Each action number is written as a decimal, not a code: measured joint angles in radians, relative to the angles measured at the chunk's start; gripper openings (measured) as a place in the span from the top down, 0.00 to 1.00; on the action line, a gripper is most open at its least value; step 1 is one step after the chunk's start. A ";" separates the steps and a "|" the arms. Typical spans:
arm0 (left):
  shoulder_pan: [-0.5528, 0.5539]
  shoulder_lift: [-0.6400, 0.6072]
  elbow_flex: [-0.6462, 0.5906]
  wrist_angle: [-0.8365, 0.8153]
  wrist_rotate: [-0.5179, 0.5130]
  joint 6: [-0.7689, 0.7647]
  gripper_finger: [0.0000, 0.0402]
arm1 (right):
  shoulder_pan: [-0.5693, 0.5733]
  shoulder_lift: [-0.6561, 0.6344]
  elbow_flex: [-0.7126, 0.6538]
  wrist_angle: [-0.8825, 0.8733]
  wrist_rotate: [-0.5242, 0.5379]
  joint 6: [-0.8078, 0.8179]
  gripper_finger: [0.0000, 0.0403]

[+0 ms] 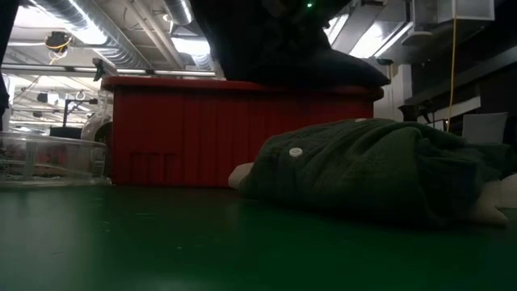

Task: Fold laundry
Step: Fold the dark blue pants

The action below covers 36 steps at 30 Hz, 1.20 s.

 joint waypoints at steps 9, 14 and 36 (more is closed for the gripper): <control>0.001 0.000 0.000 -0.034 -0.030 -0.002 0.98 | 0.000 0.013 -0.001 0.098 0.029 -0.028 0.71; 0.000 0.000 0.000 -0.036 -0.034 -0.002 0.98 | 0.000 0.013 -0.001 0.127 0.020 -0.051 0.91; -0.289 -0.133 0.001 0.083 -0.264 -0.078 0.98 | 0.107 -0.321 0.164 0.178 -0.419 0.022 0.98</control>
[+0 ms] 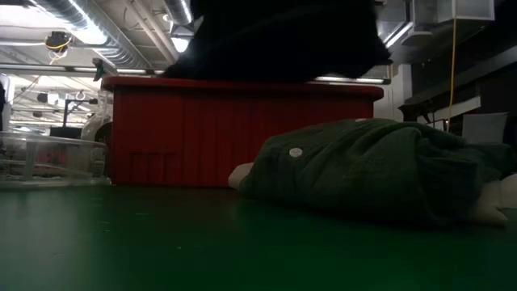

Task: Fold laundry
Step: Fold the dark blue pants

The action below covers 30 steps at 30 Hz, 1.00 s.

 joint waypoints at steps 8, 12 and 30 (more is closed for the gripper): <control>-0.240 -0.031 -0.001 0.174 -0.057 0.007 0.98 | 0.188 -0.014 0.159 -0.018 -0.022 -0.020 0.97; -0.339 -0.041 -0.001 0.234 -0.088 0.007 0.98 | 0.280 -0.014 0.218 -0.010 -0.021 -0.056 0.98; -0.734 -0.030 -0.001 0.340 -0.241 -0.001 0.98 | 0.568 -0.012 0.259 0.057 0.023 -0.073 0.97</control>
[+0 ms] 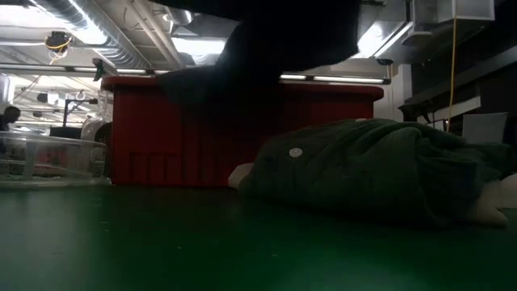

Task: Fold laundry
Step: Fold the dark blue pants

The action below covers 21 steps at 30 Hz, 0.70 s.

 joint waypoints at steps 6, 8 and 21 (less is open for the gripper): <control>-0.107 0.016 -0.001 0.054 -0.002 0.000 0.98 | 0.084 0.002 0.000 0.032 0.004 -0.025 0.99; -0.131 0.025 -0.002 0.077 -0.002 0.000 0.98 | 0.106 0.006 0.000 0.054 0.004 -0.026 0.98; -0.233 0.062 -0.002 0.135 -0.001 -0.130 0.98 | 0.160 0.014 0.000 0.044 0.017 -0.019 0.96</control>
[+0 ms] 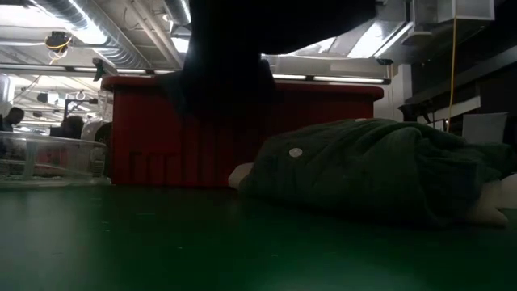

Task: Fold laundry
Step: Fold the dark blue pants

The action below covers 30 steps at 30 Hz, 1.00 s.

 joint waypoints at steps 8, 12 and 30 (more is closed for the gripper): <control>-0.084 0.069 0.002 0.002 0.003 -0.072 0.98 | 0.114 0.027 0.000 -0.003 0.006 0.003 0.99; -0.113 0.090 0.002 0.017 0.002 -0.072 0.98 | 0.175 0.035 -0.001 -0.001 0.058 -0.038 0.96; -0.093 0.099 -0.028 -0.625 -0.372 -0.529 0.98 | 0.216 0.031 0.001 -0.458 0.514 0.112 0.97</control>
